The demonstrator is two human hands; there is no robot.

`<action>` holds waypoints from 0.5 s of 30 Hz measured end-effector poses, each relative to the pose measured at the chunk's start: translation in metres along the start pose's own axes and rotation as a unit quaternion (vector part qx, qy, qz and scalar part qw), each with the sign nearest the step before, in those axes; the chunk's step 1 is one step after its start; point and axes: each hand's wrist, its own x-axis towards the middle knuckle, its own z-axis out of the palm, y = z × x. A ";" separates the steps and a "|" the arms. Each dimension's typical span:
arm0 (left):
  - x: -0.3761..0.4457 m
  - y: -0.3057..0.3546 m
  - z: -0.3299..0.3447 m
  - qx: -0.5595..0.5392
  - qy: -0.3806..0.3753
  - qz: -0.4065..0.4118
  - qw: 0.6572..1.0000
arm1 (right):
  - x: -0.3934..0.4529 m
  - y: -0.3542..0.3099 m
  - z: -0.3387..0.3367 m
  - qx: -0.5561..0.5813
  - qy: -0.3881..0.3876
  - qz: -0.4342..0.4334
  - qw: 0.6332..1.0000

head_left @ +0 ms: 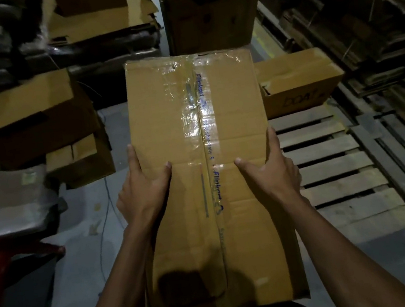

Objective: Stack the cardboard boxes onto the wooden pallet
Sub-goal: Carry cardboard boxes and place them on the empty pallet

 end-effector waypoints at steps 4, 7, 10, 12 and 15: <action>0.078 -0.009 -0.018 0.010 -0.037 0.026 0.999 | 0.023 -0.052 0.033 0.010 0.021 0.036 0.999; 0.130 -0.011 -0.035 0.008 -0.061 0.057 0.996 | 0.038 -0.091 0.049 0.017 0.042 0.059 0.997; 0.174 -0.009 -0.044 0.006 -0.072 0.074 0.995 | 0.053 -0.118 0.061 0.022 0.058 0.076 0.995; 0.196 -0.005 -0.046 0.002 -0.081 0.088 0.993 | 0.063 -0.133 0.064 0.031 0.066 0.090 0.993; 0.232 0.008 -0.045 -0.006 -0.095 0.106 0.990 | 0.083 -0.152 0.067 0.035 0.079 0.102 0.991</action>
